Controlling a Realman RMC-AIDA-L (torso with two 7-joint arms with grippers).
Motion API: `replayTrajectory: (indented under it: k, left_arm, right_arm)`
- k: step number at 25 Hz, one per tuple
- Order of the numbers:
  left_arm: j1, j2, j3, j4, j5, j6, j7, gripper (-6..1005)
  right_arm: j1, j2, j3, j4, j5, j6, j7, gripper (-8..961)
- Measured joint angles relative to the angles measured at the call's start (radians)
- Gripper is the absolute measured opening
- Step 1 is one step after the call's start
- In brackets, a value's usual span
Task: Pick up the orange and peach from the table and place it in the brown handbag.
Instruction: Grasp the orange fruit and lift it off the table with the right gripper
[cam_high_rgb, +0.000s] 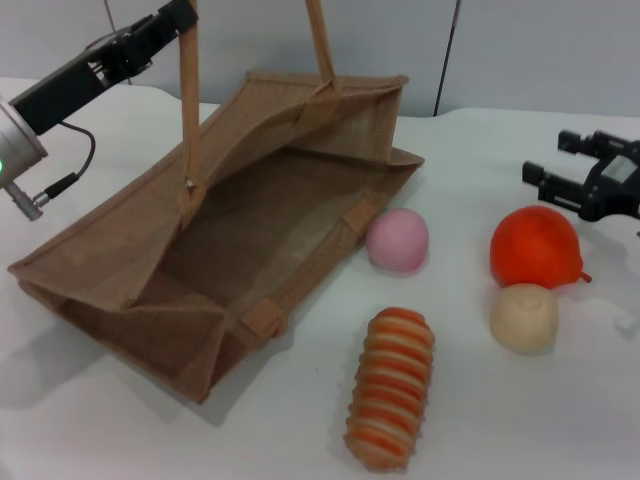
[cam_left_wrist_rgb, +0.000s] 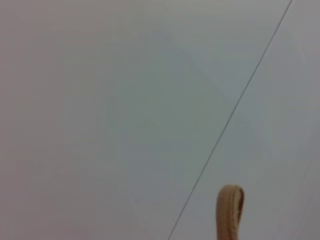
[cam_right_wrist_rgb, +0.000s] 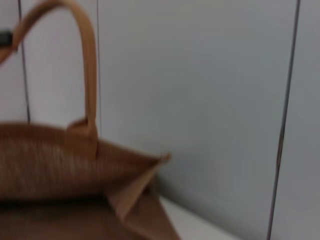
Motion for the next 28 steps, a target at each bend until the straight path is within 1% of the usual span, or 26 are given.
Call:
replayTrajectory:
  k: [5,9,14,19,28]
  left_arm:
    - [-0.001,-0.001,0.0,-0.001,-0.001,-0.001,0.002,110]
    - [-0.004,-0.002,0.001,-0.002,0.002,-0.001,0.002,109]
    - [-0.005,-0.002,0.001,-0.003,0.005,-0.002,0.002,109]
    - [-0.006,-0.002,0.001,-0.003,0.006,-0.002,0.0,109]
    - [-0.006,-0.002,0.001,-0.003,0.007,-0.002,0.0,109]
  right_arm:
    - [0.023,0.0,-0.008,-0.017,-0.11,0.052,0.088,686]
    - [0.034,-0.001,-0.01,-0.017,-0.157,0.072,0.121,686]
    - [0.047,-0.01,-0.011,-0.027,-0.247,0.064,0.2,685]
    - [0.066,-0.011,-0.012,-0.03,-0.339,0.064,0.27,683]
    - [0.084,-0.015,-0.014,-0.035,-0.404,0.014,0.327,682]
